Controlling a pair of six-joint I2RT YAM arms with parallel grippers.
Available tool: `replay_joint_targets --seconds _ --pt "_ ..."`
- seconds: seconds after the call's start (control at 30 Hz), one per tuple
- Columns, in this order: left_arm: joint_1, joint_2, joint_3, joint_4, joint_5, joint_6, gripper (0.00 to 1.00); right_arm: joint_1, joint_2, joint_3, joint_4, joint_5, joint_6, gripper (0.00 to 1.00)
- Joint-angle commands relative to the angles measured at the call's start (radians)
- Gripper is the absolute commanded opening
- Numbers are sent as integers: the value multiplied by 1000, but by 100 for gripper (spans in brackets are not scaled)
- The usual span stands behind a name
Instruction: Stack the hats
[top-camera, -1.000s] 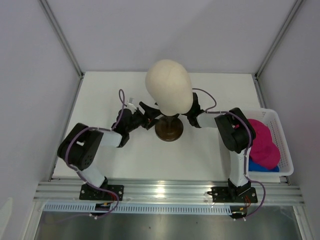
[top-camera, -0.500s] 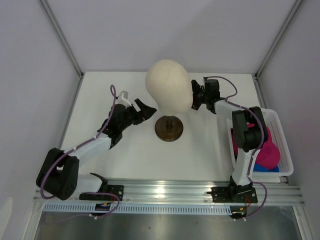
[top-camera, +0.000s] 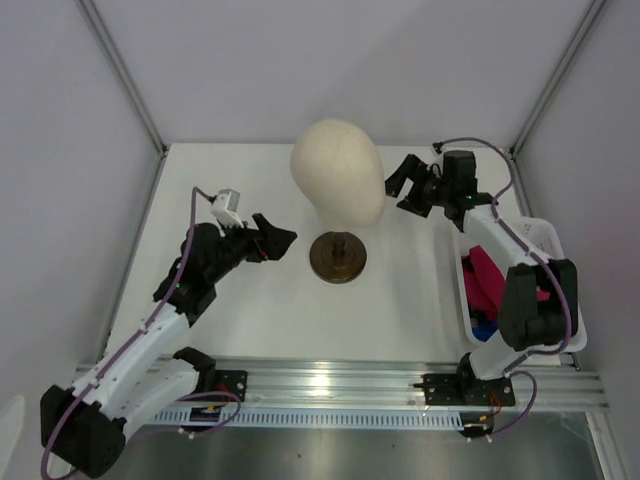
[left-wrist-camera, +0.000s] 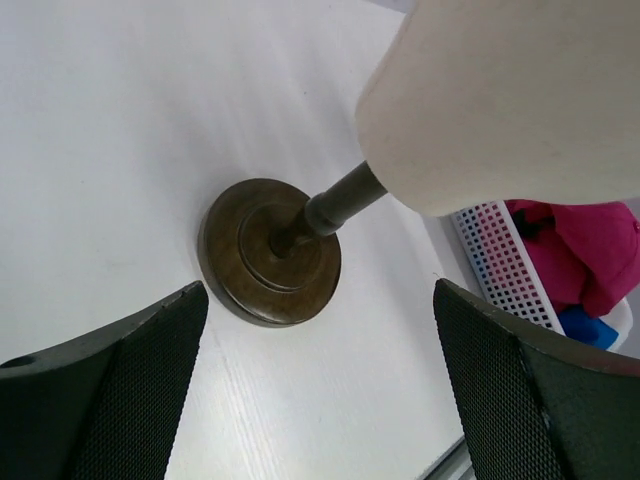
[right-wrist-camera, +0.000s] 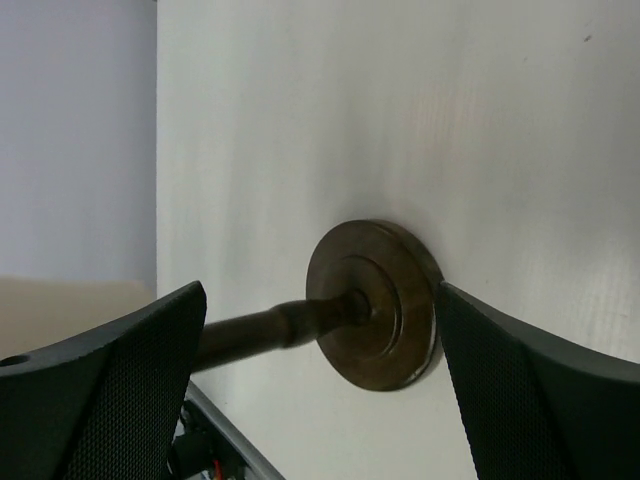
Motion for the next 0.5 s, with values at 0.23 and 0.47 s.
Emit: replay_joint_targets --seconds 0.23,0.47 --pt "-6 -235 426 -670 -282 176 100 -160 -479 200 -426 296 -307 99" --pt "-6 -201 556 -875 -276 231 99 -163 -622 374 -778 726 -367 99"
